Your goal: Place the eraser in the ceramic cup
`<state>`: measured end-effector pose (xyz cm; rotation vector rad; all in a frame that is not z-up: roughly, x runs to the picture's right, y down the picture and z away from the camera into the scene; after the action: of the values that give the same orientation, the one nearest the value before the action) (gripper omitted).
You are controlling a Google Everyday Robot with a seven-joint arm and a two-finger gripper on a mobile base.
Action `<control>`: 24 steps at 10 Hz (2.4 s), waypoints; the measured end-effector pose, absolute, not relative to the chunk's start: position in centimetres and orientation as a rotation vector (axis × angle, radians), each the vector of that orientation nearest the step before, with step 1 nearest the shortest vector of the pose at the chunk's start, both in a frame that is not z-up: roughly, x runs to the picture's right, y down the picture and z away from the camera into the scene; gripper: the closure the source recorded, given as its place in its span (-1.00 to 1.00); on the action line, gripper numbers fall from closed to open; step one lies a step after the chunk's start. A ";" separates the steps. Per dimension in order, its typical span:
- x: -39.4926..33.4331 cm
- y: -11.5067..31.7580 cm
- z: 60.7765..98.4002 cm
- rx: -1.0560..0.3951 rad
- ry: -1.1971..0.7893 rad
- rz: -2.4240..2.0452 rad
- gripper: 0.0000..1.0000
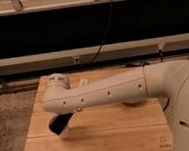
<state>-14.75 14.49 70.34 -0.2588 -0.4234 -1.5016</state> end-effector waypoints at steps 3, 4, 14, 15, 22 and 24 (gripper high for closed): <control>-14.9 14.5 70.4 -0.255 -0.432 -1.503 0.84; -14.9 14.5 70.5 -0.254 -0.434 -1.505 0.84; -15.1 14.1 70.8 -0.243 -0.455 -1.523 0.97; -15.3 14.0 70.9 -0.242 -0.457 -1.526 0.98; -15.2 14.2 70.9 -0.235 -0.472 -1.547 0.56; -15.2 14.2 71.0 -0.234 -0.474 -1.549 0.58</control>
<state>-15.20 14.23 70.95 -0.2339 -0.4742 -1.5493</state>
